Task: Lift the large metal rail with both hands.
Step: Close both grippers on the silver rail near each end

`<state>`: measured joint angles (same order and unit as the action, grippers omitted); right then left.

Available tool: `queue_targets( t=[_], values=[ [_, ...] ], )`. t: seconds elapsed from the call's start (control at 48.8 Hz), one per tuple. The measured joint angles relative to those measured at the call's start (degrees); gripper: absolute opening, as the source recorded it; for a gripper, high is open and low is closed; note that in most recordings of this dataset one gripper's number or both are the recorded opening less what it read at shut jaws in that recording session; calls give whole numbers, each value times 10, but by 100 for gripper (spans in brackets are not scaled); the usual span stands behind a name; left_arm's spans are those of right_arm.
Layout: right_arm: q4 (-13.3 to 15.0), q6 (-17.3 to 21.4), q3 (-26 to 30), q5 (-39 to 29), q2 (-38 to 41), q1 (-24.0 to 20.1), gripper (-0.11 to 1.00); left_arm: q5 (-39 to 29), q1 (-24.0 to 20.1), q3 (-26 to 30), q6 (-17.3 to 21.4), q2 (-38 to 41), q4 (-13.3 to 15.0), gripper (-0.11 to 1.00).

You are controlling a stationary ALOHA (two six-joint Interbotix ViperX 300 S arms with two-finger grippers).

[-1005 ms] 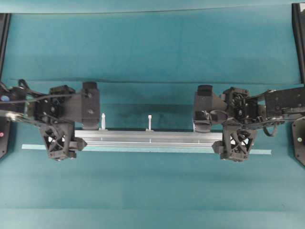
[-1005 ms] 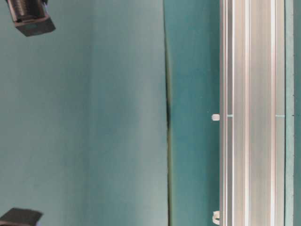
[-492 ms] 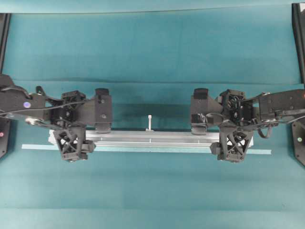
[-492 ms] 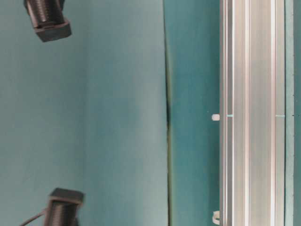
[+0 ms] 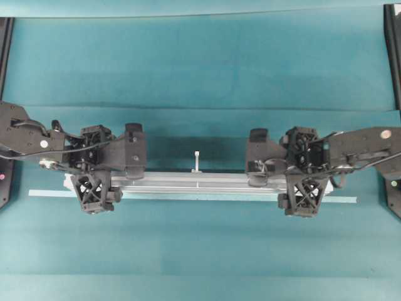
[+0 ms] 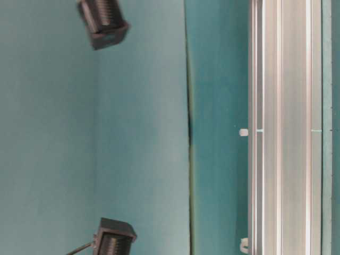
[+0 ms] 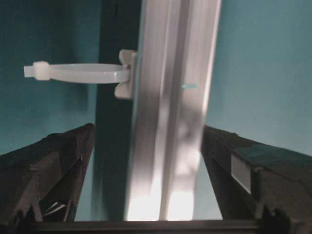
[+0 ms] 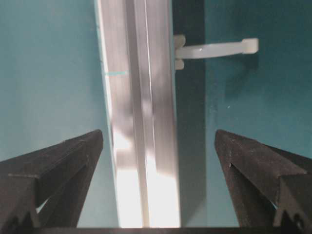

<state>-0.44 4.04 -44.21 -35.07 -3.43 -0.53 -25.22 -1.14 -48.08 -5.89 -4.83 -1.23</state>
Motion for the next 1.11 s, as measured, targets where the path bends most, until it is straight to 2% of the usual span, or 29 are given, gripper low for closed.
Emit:
queue_targets(
  t=[0.492,0.636,0.677,0.738,0.82,0.861,0.902,0.923,1.107],
  values=[
    [0,1,-7,42,27,-1,97,15,-3,-4,-5,9,-1,90],
    [0,1,-7,44,28,-1,95,15,-2,-4,-5,9,0,86],
    [0,1,-6,44,28,-1,92,15,-1,-4,-8,9,0,82],
    [0,1,-6,41,28,-1,83,15,4,-4,-9,9,0,68],
    [0,1,-5,35,30,-1,61,14,11,-4,-13,9,0,43],
    [-1,1,-4,32,31,-2,50,14,12,-4,-14,8,-1,36],
    [0,1,-3,29,32,-6,39,13,11,-4,-14,8,-1,37],
    [0,1,-2,28,31,-6,38,13,11,-4,-14,7,-1,37],
    [-1,1,-2,25,32,-5,38,12,11,-6,-12,6,-1,37]
  ],
)
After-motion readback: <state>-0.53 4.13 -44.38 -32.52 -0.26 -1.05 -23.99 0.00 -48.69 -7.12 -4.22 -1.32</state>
